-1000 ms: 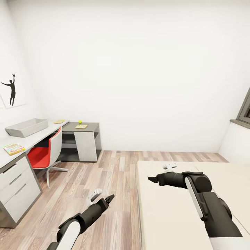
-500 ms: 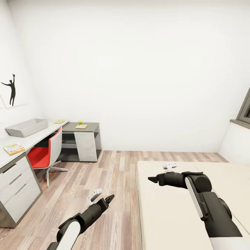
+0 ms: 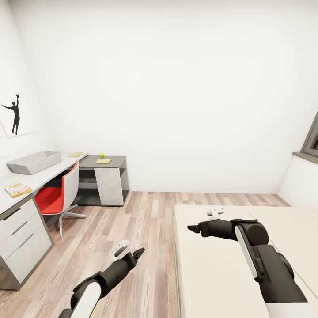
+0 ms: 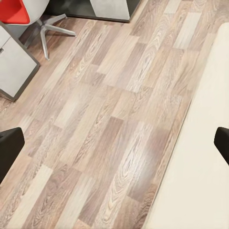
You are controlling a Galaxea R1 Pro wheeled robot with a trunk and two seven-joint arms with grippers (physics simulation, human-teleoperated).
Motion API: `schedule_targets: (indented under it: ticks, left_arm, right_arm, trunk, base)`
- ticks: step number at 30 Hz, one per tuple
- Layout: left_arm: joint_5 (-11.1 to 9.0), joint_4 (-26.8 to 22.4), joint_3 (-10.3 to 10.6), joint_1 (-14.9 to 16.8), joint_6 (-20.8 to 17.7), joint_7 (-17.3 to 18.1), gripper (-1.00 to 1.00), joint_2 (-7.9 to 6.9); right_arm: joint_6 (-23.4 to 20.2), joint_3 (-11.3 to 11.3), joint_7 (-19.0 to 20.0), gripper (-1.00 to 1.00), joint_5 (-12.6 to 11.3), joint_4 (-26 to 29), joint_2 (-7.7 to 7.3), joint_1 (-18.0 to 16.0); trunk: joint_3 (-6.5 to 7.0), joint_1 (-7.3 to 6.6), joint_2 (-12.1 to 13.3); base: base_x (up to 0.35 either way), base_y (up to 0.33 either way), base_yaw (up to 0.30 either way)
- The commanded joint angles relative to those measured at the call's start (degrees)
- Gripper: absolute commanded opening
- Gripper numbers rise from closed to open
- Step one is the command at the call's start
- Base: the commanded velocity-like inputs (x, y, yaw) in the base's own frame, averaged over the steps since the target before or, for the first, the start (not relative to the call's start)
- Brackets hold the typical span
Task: Put all the toys in the child's room - the three board games (two on the bed and one on the table), the two jigsaw puzzles on the table, and the tennis ball on the table - inside the toy box on the table in the child's room.
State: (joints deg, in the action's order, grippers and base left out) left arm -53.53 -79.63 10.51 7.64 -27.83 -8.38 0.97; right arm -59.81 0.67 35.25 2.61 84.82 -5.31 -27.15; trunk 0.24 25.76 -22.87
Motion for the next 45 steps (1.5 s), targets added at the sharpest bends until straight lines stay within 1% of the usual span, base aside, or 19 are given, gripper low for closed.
schedule_targets:
  ticks: [1, 21, 38, 45]
  left_arm:
    - [-0.6, -0.1, 0.0, 0.0, -0.2, -0.5, 1.0, -0.03]
    - [-0.6, -0.2, 0.0, -0.1, -0.1, -0.4, 1.0, -0.2]
    - [-0.5, -0.1, 0.2, -0.1, -0.1, -0.4, 1.0, -0.27]
    - [-0.4, -0.2, 0.4, -0.1, -0.1, -0.4, 1.0, -0.23]
  right_arm:
    - [-0.2, 0.0, 0.3, 1.0, 0.3, 0.0, 0.0, 0.0]
    - [-0.2, 0.0, 0.3, 1.0, 0.2, 0.1, -0.2, 0.2]
    - [0.0, -0.1, 0.4, 1.0, 0.2, 0.1, -0.08, 0.8]
    - [-0.1, -0.5, 0.4, 1.0, 0.2, 0.1, -0.16, 0.8]
  trunk:
    - [-0.03, 0.02, 0.0]
    - [-0.03, 0.02, 0.0]
    - [-0.03, 0.02, 0.0]
    - [-0.03, 0.02, 0.0]
  base:
    - [0.0, 0.0, 0.0]
    - [0.0, 0.0, 0.0]
    - [0.0, 0.0, 0.0]
    - [0.0, 0.0, 0.0]
